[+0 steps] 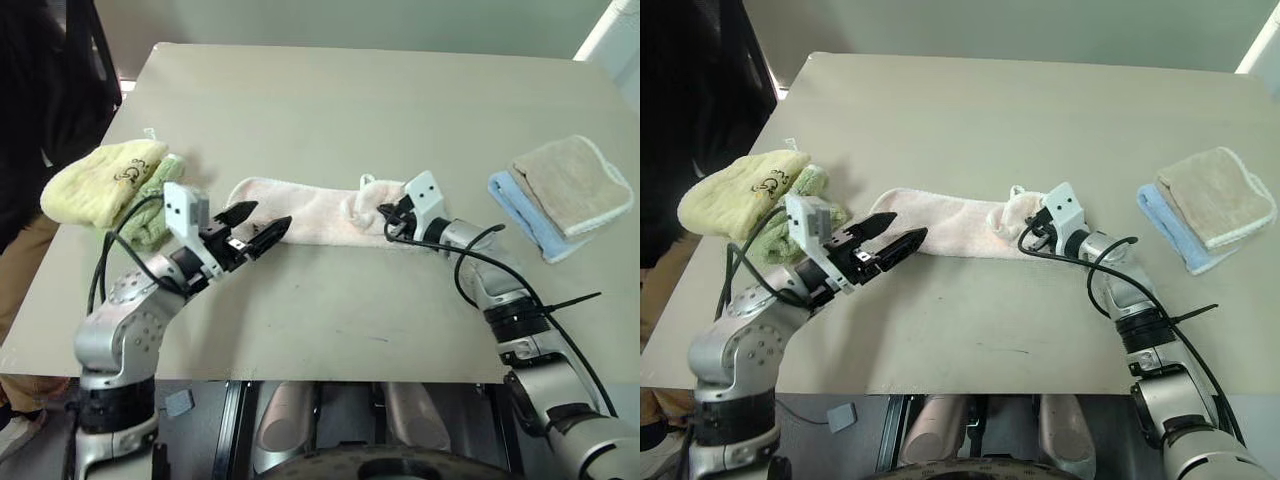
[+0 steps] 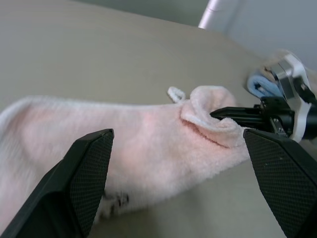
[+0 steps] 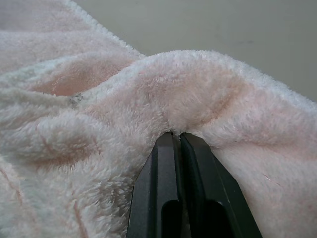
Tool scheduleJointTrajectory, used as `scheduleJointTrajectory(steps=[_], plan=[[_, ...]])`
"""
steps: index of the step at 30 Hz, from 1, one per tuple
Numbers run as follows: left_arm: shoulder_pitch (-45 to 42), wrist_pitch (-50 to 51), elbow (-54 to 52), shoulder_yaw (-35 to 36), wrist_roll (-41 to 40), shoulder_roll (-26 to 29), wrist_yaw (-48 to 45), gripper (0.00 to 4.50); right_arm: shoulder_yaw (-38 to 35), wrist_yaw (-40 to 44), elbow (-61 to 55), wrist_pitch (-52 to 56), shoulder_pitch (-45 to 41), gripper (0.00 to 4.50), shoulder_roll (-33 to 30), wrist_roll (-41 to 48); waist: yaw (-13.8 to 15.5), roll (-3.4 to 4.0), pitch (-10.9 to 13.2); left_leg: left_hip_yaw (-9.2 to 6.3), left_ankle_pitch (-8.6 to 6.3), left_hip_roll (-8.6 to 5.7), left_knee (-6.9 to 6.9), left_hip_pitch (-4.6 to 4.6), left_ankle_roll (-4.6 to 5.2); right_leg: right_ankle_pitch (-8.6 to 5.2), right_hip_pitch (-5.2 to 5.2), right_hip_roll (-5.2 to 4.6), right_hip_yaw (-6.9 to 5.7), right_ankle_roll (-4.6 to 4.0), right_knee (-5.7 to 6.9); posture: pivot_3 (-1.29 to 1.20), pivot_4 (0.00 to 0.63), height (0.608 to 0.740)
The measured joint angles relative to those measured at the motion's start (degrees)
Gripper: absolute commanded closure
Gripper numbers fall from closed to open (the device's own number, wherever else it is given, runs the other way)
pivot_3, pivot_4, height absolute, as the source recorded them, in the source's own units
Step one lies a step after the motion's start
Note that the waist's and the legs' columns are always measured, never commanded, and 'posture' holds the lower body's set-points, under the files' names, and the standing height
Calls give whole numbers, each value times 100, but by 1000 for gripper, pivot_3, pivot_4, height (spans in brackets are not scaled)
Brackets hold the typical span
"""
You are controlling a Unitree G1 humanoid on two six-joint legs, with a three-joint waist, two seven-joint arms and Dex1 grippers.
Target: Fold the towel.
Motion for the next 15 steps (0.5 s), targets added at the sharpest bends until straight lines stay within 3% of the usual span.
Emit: scheduleJointTrajectory(steps=[2, 6, 12, 15], plan=[[251, 266, -191, 181, -298, -199, 461, 0, -53, 77, -44, -80, 4, 4252, -4, -6, 3, 2, 1, 2, -2, 0, -6, 3, -3, -23, 0, 0, 3, 27, 1, 0, 150, 736], [387, 667, -282, 552, -949, -529, 1393, 0, -294, 260, -388, -181, 1, 4252, -83, 21, 5, 2, 2, 4, 0, 1, -21, 6, -6, -17, -3, 0, 2, -6, 6, 0, 150, 736], [279, 853, -58, 1204, -2364, -1183, 3162, 0, -637, 638, -1118, -162, -43, 4252, -347, 195, 6, 1, 2, 9, 15, 2, -41, 13, 11, -40, -1, 3, -4, -9, 5, 0, 150, 736], [53, 848, 242, 1276, -2834, -1237, 3864, 0, -687, 704, -1333, -107, -63, 4252, -374, 222, 10, 0, 3, 7, 56, 3, -46, 20, 0, -41, 2, 6, -6, -13, 7, 0, 150, 736]])
